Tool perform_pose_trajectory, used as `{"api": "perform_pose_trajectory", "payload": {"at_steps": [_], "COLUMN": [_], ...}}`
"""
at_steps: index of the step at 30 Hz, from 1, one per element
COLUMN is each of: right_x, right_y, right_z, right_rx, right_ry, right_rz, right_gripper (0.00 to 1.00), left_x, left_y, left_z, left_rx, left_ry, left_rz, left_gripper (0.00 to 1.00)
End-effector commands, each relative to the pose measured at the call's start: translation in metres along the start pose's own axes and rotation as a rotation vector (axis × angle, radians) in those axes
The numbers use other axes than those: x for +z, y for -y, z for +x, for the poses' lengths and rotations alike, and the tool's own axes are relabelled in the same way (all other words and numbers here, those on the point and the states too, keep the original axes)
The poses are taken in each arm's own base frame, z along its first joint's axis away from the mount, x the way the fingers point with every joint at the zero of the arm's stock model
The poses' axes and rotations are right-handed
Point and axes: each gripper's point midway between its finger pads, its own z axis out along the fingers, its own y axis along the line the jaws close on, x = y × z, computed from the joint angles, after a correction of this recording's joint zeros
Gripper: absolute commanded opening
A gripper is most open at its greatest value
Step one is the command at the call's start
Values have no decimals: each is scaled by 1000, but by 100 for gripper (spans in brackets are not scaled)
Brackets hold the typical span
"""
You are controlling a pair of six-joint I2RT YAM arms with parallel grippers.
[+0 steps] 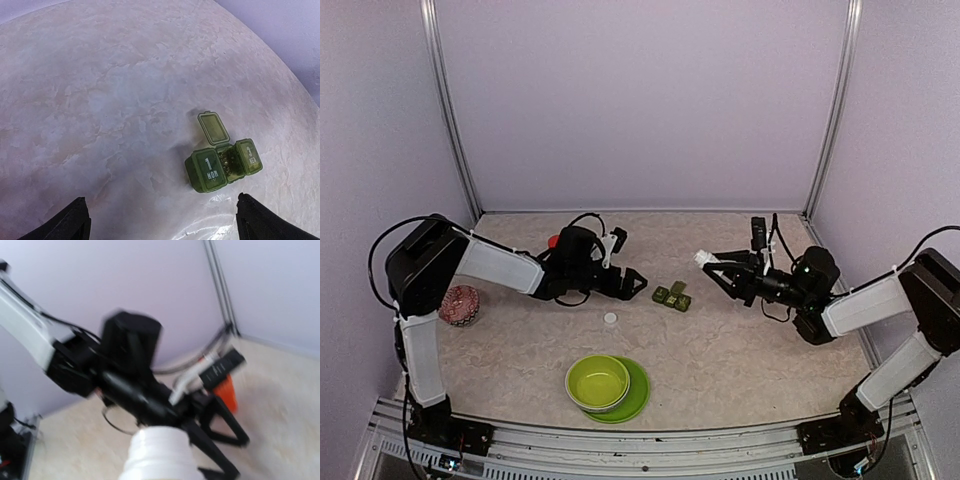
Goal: Sort the pills into containers
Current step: Pick up the lid of the pill bottle from the center of the board.
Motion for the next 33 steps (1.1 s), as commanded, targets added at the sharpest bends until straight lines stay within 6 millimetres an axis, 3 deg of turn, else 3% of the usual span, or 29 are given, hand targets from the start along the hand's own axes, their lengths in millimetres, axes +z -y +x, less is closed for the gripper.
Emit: {"api": "perform_pose_trajectory", "payload": {"at_steps": [1,9,14,26,33], "right_x": [-15,-50,-52,-46,-43], "right_y": [-32,-70,-69,-62,-58], "right_z": [-46,-76,-78,-63,-59], "right_rx": [-86,-118,-80,-35,-25], "right_ry": [149,297,300,246,224], "right_rz": [-99,-231,-252,-262,-257], "right_gripper": [21,21,20,20,20], "left_x": [-25,-67,-80,-73,-53], "left_y": [1,-5,-2,-4,0], "left_z": [-6,19,39,63,75], "left_rx": [-18,-31,-9,35,68], "left_ry": [-8,-95,-168,-314,-361], "left_rz": [-77,-194,-246,-285,-265], "left_gripper": [99,99,99,84,64]}}
